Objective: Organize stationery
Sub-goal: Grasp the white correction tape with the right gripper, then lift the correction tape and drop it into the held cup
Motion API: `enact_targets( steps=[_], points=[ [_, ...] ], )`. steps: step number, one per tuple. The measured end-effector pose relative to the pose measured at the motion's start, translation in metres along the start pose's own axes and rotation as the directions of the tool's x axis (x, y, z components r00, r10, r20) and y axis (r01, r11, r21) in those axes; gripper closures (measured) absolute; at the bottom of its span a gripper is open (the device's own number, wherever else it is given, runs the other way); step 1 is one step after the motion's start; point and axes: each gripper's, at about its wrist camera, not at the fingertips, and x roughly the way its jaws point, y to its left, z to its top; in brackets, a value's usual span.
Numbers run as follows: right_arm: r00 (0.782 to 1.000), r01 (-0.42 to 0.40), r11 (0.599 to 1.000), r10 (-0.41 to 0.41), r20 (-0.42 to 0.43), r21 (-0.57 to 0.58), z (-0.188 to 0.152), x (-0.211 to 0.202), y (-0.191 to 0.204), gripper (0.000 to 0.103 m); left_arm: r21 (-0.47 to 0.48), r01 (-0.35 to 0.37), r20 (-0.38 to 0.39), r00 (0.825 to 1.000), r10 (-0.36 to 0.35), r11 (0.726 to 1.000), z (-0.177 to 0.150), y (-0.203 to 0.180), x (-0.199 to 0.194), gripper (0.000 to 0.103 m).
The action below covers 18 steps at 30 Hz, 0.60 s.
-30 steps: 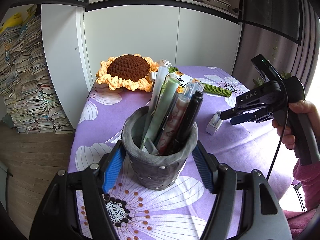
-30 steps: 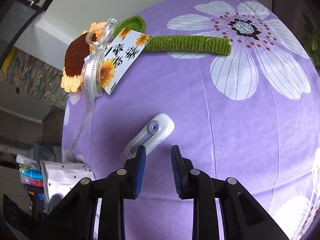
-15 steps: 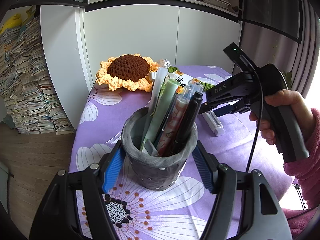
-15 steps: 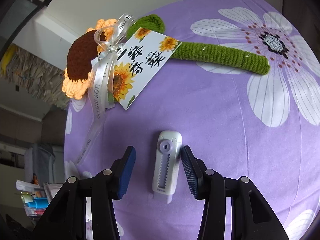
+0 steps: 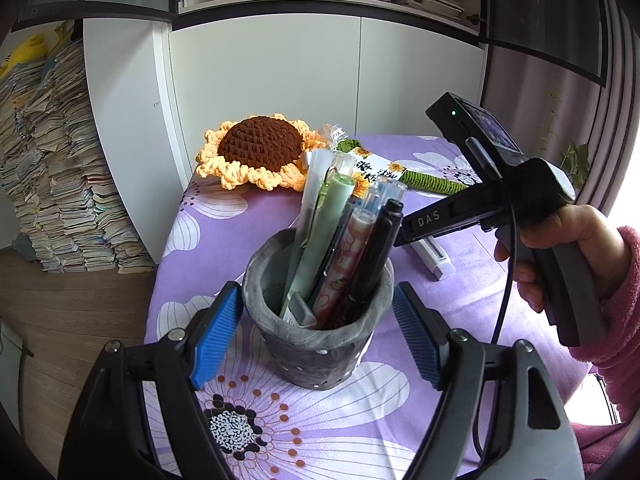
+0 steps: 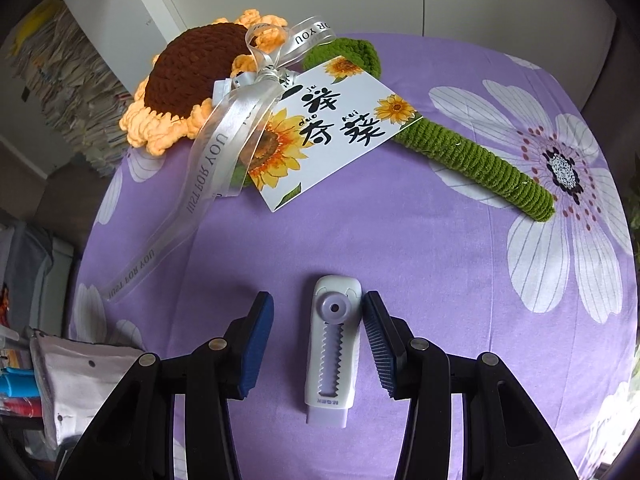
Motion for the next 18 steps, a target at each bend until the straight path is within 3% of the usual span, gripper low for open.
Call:
enact_targets(
  steps=[2, 5, 12, 18],
  points=[
    [1.000, 0.009, 1.000, -0.009, 0.004, -0.017, -0.002, 0.000, 0.001, 0.057, -0.004, 0.002, 0.001, 1.000, -0.002, 1.000, 0.001, 0.000, 0.000, 0.027],
    [0.999, 0.046, 0.998, -0.046, 0.021, -0.044, -0.005, 0.001, 0.002, 0.076, -0.017, 0.003, 0.002, 1.000, -0.003, 1.000, 0.002, 0.001, 0.000, 0.029],
    [0.999, -0.021, 0.999, 0.022, 0.039, -0.025, -0.012, -0.007, -0.006, 0.076, 0.003, -0.001, 0.022, 1.000, 0.001, 1.000, 0.003, -0.001, -0.005, 0.033],
    [0.988, -0.076, 0.993, 0.087, 0.129, -0.086, -0.024, -0.045, 0.002, 0.076, -0.001, 0.006, 0.025, 1.000, -0.006, 1.000, 0.002, 0.000, -0.005, 0.033]
  ],
)
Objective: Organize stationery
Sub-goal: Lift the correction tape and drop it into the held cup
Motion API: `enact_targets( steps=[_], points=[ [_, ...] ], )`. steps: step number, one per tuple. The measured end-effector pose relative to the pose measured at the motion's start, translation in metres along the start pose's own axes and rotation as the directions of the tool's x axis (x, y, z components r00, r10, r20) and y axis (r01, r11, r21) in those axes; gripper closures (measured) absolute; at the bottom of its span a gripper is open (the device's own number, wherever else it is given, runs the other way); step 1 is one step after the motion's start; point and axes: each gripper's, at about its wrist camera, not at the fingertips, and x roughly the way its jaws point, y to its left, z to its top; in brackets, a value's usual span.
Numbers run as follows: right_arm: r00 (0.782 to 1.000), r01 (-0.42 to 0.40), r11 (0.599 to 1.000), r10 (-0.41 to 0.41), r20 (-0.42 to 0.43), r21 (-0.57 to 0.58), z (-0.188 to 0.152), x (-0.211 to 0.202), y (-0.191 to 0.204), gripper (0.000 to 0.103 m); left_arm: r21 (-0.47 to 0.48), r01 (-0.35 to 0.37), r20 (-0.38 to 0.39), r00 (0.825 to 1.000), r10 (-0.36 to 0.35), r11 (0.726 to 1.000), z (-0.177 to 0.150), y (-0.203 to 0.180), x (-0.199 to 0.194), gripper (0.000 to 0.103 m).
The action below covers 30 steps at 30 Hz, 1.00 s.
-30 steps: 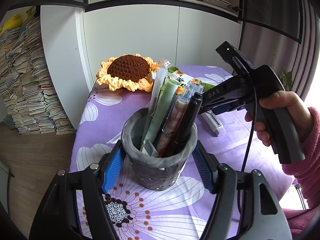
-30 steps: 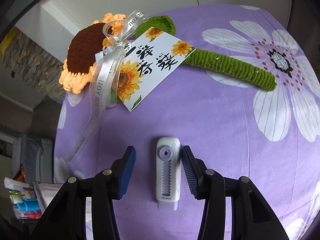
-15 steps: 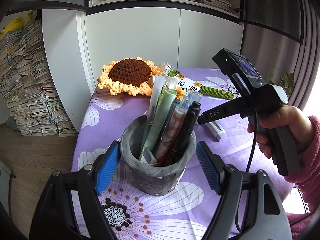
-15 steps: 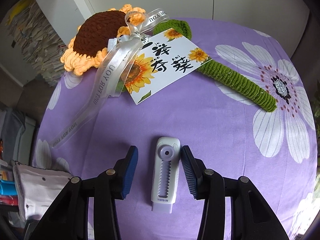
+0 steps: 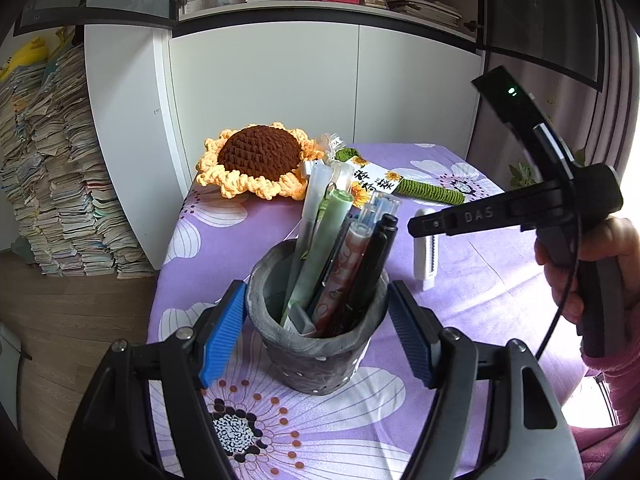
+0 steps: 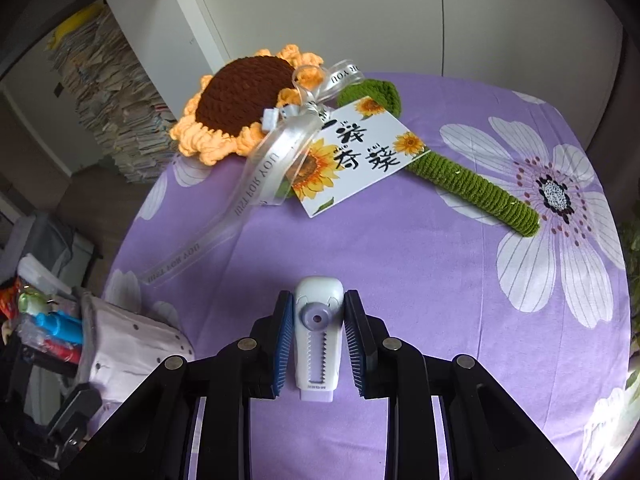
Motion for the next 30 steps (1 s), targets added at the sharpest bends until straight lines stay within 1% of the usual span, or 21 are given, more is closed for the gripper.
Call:
enact_targets(
  steps=[7, 11, 15, 18, 21, 23, 24, 26, 30],
  points=[
    [0.994, -0.041, 0.997, 0.048, 0.100, -0.063, -0.007, -0.052, 0.016, 0.076, 0.001, -0.002, 0.000, 1.000, 0.002, 1.000, 0.000, -0.001, 0.000, 0.033],
    [0.983, -0.096, 0.993, 0.105, 0.149, -0.072, -0.004, -0.077, 0.025, 0.076, 0.003, -0.002, 0.001, 1.000, 0.002, 1.000, -0.001, -0.001, 0.000, 0.033],
    [0.962, -0.174, 0.977, 0.195, 0.190, -0.121, -0.001, -0.107, 0.040, 0.076, 0.002, -0.001, 0.001, 1.000, 0.001, 1.000, -0.001, -0.001, 0.001, 0.033],
    [0.938, -0.249, 0.952, 0.283, 0.200, -0.177, -0.001, -0.126, 0.054, 0.076, 0.003, 0.001, 0.002, 1.000, -0.001, 1.000, -0.002, -0.002, 0.001, 0.033],
    [0.915, -0.294, 0.928, 0.342, 0.215, -0.227, -0.001, -0.141, 0.067, 0.076, 0.002, 0.002, 0.000, 1.000, -0.002, 1.000, -0.001, -0.002, 0.002, 0.033],
    [0.899, -0.328, 0.909, 0.384, 0.210, -0.257, 0.000, -0.144, 0.075, 0.076, 0.003, 0.002, -0.001, 1.000, -0.002, 1.000, 0.000, -0.003, 0.002, 0.033],
    [0.895, -0.341, 0.900, 0.399, 0.199, -0.270, 0.002, -0.143, 0.079, 0.076, 0.003, 0.002, -0.002, 1.000, -0.002, 1.000, 0.000, -0.002, 0.002, 0.033],
    [0.894, -0.358, 0.887, 0.415, 0.168, -0.291, 0.004, -0.135, 0.089, 0.076, 0.002, 0.003, -0.002, 1.000, -0.003, 1.000, 0.000, -0.002, 0.002, 0.033],
    [0.897, -0.374, 0.875, 0.425, 0.118, -0.306, 0.007, -0.115, 0.101, 0.076, 0.001, 0.006, -0.003, 1.000, -0.006, 1.000, -0.001, -0.002, 0.001, 0.033]
  ],
)
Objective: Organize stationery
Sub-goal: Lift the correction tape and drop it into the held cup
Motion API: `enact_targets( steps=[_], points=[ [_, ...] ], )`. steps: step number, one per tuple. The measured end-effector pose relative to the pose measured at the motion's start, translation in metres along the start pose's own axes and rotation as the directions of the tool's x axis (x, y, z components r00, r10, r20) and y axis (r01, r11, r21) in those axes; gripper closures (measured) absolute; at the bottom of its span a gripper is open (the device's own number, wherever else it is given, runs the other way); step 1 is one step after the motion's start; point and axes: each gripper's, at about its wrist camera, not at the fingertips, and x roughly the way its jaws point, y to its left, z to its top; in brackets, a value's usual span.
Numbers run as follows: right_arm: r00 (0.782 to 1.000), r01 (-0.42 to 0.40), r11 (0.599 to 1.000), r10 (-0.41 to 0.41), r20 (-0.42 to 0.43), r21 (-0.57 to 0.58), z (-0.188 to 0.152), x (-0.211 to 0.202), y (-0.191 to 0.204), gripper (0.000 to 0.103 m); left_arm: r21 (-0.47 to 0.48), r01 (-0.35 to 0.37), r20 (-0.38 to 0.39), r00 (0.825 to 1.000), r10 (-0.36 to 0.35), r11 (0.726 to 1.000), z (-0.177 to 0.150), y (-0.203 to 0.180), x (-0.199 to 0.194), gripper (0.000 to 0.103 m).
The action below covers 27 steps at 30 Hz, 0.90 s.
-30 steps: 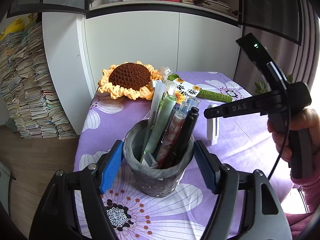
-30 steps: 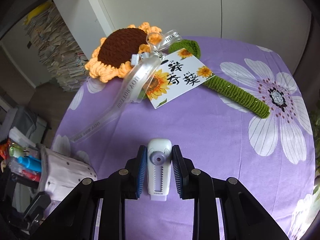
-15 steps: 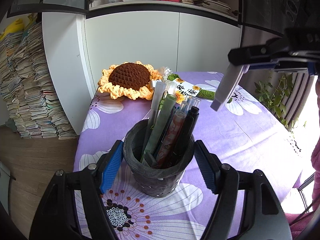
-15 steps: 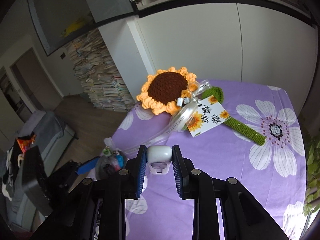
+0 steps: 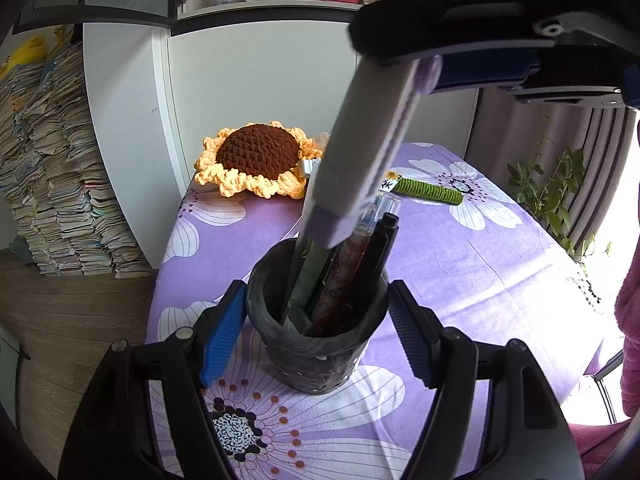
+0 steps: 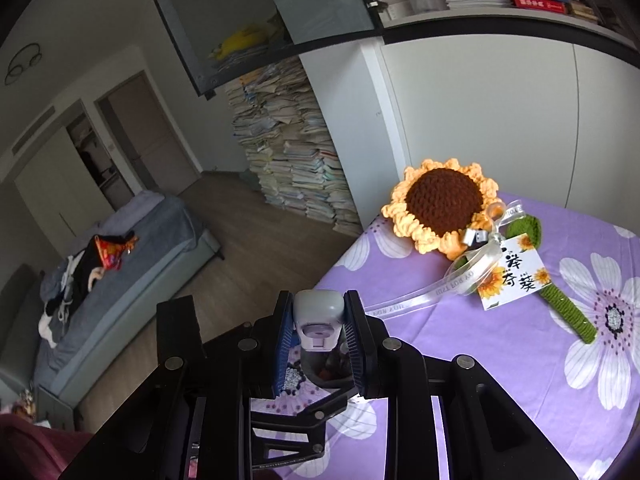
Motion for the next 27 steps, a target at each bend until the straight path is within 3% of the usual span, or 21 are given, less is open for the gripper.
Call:
enact_targets(
  steps=[10, 18, 27],
  points=[
    [1.000, 0.001, 0.995, -0.001, 0.000, -0.104, -0.001, 0.029, 0.007, 0.076, 0.005, 0.004, -0.001, 1.000, -0.004, 1.000, 0.000, -0.001, 0.000, 0.032],
    [0.996, -0.081, 0.995, 0.078, -0.050, -0.065, -0.003, 0.041, -0.010, 0.076, 0.004, 0.008, -0.002, 1.000, -0.008, 1.000, 0.000, 0.001, 0.000, 0.032],
    [0.996, -0.073, 0.997, 0.072, -0.056, -0.030, -0.006, 0.041, -0.020, 0.076, 0.004, 0.007, -0.004, 1.000, -0.007, 1.000, 0.000, 0.000, 0.000, 0.032]
  ],
)
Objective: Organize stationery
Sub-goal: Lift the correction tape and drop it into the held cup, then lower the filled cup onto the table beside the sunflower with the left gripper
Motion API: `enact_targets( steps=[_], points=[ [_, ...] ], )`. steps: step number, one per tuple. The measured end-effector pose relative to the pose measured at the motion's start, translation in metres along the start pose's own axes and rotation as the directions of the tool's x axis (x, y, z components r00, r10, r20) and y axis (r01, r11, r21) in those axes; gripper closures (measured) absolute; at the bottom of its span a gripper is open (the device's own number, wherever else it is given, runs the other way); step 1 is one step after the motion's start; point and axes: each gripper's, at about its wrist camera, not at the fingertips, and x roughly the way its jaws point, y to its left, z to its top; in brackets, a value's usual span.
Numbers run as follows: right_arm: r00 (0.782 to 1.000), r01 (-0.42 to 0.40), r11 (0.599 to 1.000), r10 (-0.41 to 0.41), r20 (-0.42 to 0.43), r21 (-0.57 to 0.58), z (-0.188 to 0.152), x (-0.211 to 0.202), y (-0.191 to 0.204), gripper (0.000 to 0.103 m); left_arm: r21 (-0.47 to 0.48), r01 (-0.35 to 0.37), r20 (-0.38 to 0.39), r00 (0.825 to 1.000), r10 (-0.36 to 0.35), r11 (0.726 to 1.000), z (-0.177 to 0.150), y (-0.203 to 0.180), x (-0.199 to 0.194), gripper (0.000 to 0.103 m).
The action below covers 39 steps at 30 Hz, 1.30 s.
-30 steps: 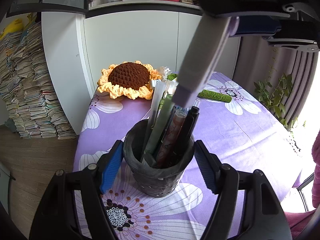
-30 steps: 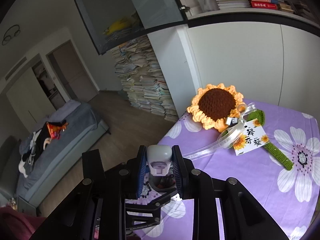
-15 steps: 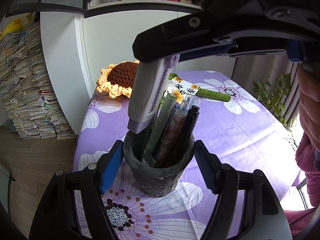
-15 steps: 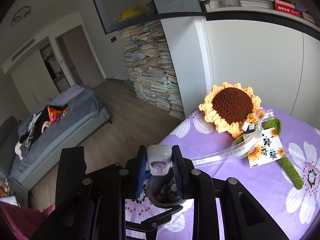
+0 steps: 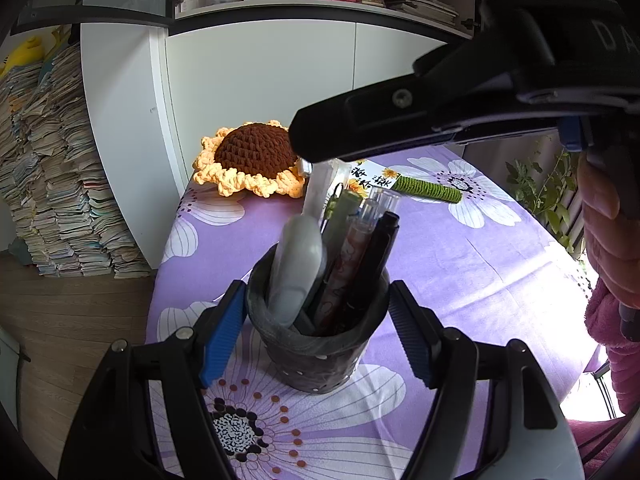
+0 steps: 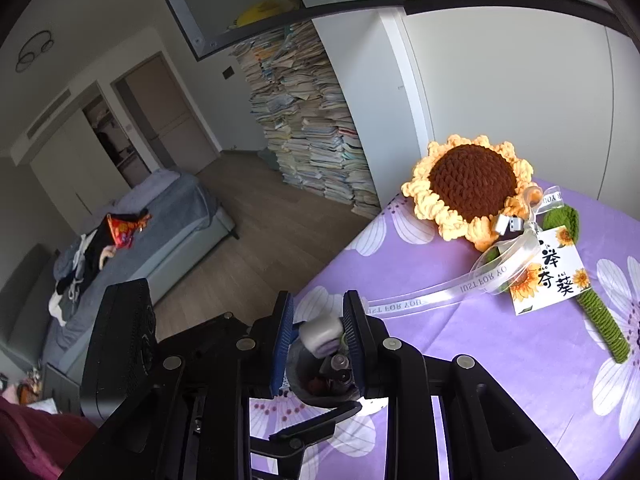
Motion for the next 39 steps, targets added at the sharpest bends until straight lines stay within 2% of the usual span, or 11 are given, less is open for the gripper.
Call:
enact_targets(
  steps=[11, 15, 17, 23, 27, 31, 39],
  points=[
    [0.998, 0.030, 0.998, -0.033, 0.046, 0.056, -0.017, -0.028, -0.009, 0.076, -0.002, -0.004, -0.002, 1.000, 0.004, 1.000, 0.000, 0.001, 0.000, 0.032],
    [0.995, 0.062, 0.993, -0.070, 0.073, 0.102, -0.035, -0.045, -0.021, 0.063, 0.000, -0.012, -0.005, 1.000, 0.012, 1.000, -0.001, 0.001, 0.000, 0.032],
    [0.991, 0.098, 0.987, -0.108, 0.078, 0.125, -0.047, -0.054, -0.028, 0.063, -0.002, -0.014, -0.006, 1.000, 0.014, 1.000, 0.000, 0.001, 0.001, 0.032],
    [0.973, 0.212, 0.953, -0.226, 0.041, 0.214, -0.087, -0.070, -0.055, 0.062, -0.001, -0.032, -0.031, 0.999, 0.031, 1.000, -0.003, -0.002, 0.010, 0.031],
    [0.963, 0.258, 0.927, -0.268, 0.000, 0.271, -0.110, -0.075, -0.072, 0.062, -0.018, -0.045, -0.040, 0.998, 0.045, 0.999, -0.005, -0.002, 0.015, 0.030],
    [0.959, 0.276, 0.909, -0.284, -0.021, 0.313, -0.125, -0.076, -0.083, 0.062, -0.045, -0.046, -0.037, 0.998, 0.044, 0.998, -0.002, 0.001, 0.015, 0.030],
    [0.960, 0.275, 0.908, -0.279, -0.035, 0.316, -0.133, -0.073, -0.085, 0.062, -0.067, -0.081, -0.050, 0.996, 0.078, 0.994, 0.000, 0.000, 0.022, 0.026]
  ],
)
